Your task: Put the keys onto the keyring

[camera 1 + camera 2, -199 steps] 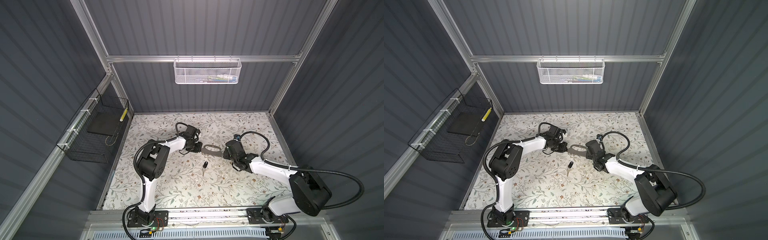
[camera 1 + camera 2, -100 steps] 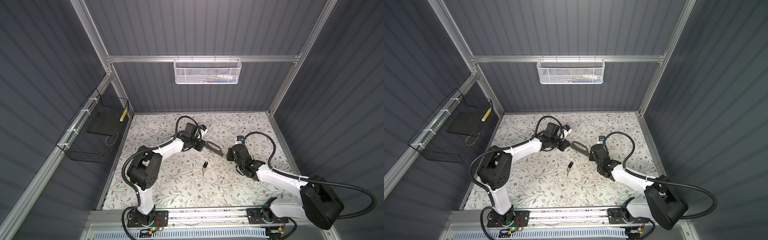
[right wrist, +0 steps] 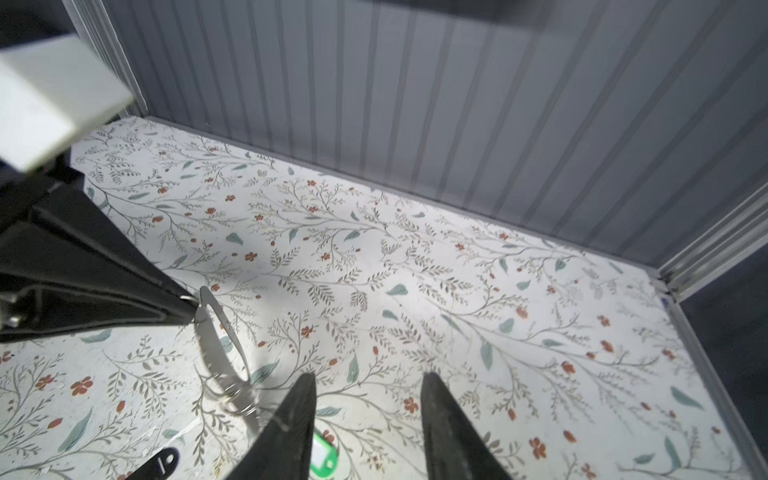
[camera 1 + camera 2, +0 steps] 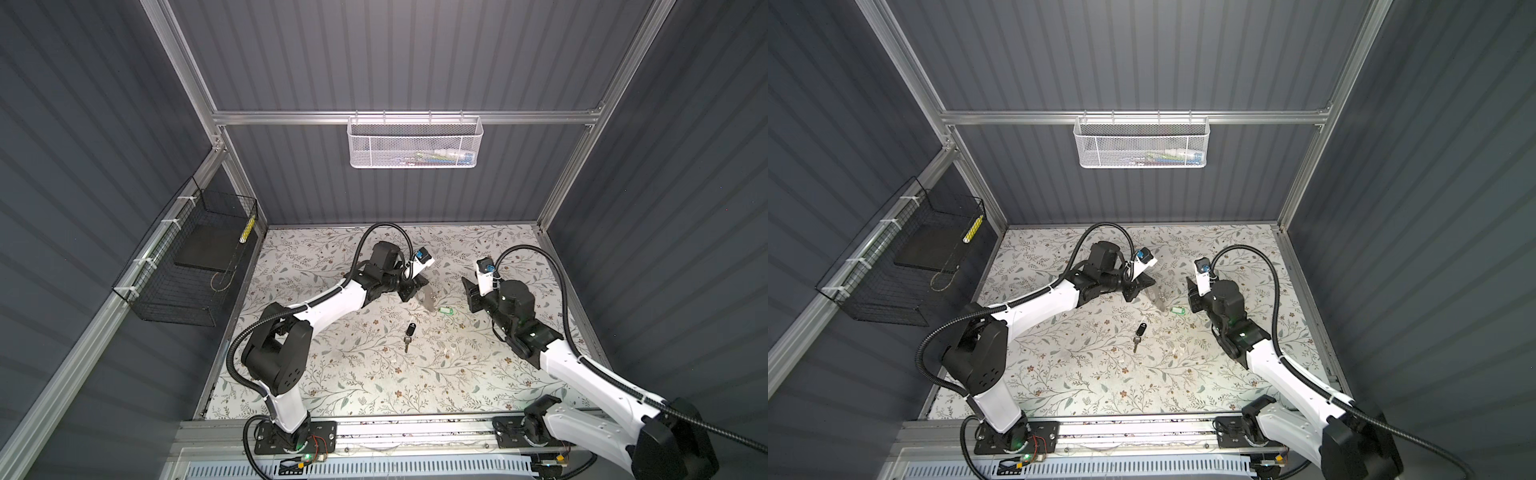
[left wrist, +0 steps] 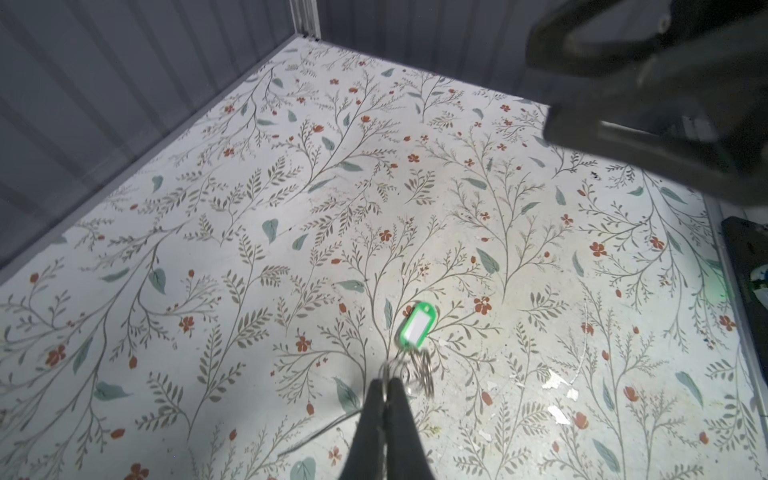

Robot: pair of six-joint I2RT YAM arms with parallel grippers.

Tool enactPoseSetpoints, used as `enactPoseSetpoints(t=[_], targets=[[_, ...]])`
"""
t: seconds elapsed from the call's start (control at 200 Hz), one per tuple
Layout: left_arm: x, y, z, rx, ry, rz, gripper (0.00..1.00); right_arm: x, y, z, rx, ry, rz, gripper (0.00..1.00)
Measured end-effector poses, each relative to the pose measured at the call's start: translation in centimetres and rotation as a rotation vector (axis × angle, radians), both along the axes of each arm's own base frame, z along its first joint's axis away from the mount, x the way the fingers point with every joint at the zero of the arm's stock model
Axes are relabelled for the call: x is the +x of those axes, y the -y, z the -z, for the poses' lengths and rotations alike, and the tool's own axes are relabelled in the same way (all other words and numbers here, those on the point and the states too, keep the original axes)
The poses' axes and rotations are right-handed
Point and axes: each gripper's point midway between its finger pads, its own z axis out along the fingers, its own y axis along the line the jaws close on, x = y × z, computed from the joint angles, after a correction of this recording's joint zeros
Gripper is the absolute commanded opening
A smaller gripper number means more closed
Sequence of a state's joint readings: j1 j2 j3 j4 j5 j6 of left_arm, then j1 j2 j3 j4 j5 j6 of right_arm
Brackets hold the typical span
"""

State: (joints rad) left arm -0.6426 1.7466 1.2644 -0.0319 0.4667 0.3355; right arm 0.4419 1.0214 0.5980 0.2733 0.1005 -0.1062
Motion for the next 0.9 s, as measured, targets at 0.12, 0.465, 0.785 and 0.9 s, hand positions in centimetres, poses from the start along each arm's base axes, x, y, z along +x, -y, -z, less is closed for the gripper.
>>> enactPoseSetpoints(t=[0.12,0.465,0.785,0.9], targets=[[-0.9,0.4,-2.4,-0.035,0.098,0.075,0.00,-0.3,-0.3,-1.8,-0.032,0.041,-0.076,0.41],[-3.9,1.0,-6.9,-0.119,0.298,0.274,0.00,-2.4,-3.2,-2.2,-0.101,0.039,-0.366,0.28],[-7.3,1.5,-8.2,-0.150,0.445,0.444,0.00,-5.8,-5.0,-3.8,-0.165,0.150,-0.582,0.22],[-8.0,1.6,-8.8,-0.157,0.491,0.480,0.00,-7.0,-5.6,-4.0,-0.169,0.170,-0.648,0.21]])
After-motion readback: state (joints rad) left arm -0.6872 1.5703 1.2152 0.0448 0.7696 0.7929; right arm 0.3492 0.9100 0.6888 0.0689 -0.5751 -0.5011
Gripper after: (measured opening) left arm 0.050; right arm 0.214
